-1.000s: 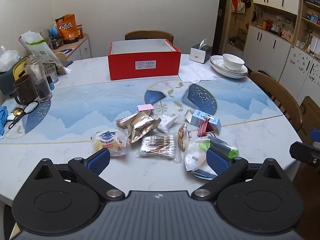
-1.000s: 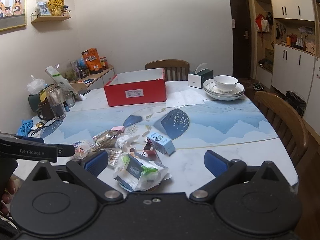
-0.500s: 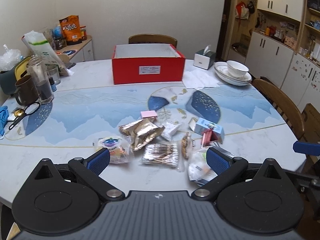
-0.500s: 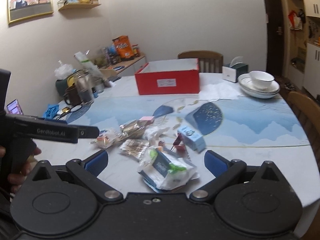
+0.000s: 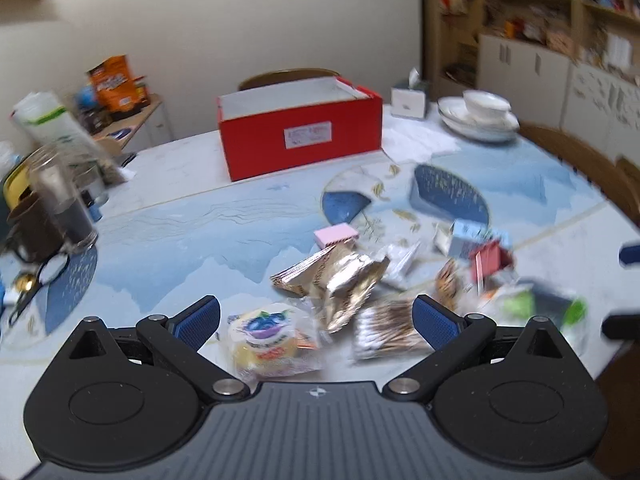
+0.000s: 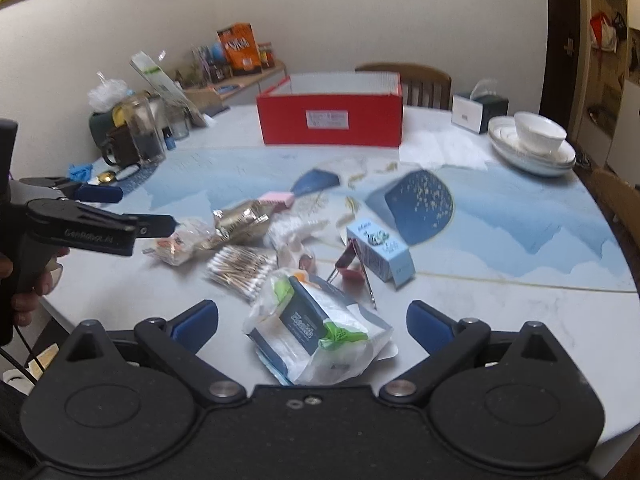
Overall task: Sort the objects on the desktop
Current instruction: 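Move the left tool toward the blueberry bread bag while the right tool approaches the white-green pack, then close the left tool on the bread bag while the right tool grasps the white-green pack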
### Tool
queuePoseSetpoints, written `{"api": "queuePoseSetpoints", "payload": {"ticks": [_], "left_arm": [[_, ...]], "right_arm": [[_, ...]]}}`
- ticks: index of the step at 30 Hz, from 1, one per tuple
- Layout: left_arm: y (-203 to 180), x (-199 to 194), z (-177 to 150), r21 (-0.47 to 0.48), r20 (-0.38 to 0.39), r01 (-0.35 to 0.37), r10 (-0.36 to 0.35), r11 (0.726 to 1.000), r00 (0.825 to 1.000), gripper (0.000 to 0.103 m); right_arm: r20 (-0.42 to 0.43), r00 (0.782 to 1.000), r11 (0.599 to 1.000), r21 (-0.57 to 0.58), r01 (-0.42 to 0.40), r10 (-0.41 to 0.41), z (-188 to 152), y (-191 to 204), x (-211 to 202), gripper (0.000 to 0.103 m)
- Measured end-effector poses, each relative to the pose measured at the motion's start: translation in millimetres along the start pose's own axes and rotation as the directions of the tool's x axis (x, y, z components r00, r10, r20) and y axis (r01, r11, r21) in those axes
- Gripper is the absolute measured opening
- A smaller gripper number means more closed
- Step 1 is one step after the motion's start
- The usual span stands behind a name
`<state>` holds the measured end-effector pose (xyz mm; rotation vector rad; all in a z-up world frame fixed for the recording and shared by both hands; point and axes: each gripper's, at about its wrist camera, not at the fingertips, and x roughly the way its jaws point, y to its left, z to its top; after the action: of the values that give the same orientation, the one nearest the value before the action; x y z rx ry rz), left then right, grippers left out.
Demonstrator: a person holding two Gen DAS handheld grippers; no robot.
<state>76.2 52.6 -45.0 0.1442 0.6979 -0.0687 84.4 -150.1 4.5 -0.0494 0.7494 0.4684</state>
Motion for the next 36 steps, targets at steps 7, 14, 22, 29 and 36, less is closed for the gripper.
{"api": "queuePoseSetpoints", "payload": {"ticks": [7,14,22,29,36], "left_arm": [[18.4,39.3,-11.8,0.107,-0.051,0.025,-0.020,0.994,0.998,0.103],[36.7,63.7,-8.3,-0.064,-0.152,0.032,-0.041,0.997,0.988,0.103],[48.9,87.5,-12.7,-0.155,-0.253,-0.013,-0.026,0.988,0.967,0.103],[58.1,97.8,-20.0,-0.243,-0.296,0.014,-0.088,0.970,0.951,0.102],[59.0,96.5,-19.9,-0.248,-0.291,0.033,-0.107,0.968,0.951,0.086]], "right_arm": [[-0.061,0.998,1.000,-0.003,0.031,-0.031,2.0,5.6,30.8,0.099],[-0.095,0.993,0.997,0.033,0.075,-0.072,4.5,2.3,50.8,0.099],[-0.151,0.983,0.992,0.054,0.113,-0.103,-1.9,-4.2,71.6,0.095],[-0.182,0.979,0.992,0.074,0.104,-0.089,-8.3,-8.1,79.7,0.088],[-0.178,0.982,0.990,0.109,0.087,-0.066,-8.0,-12.0,78.4,0.077]]}}
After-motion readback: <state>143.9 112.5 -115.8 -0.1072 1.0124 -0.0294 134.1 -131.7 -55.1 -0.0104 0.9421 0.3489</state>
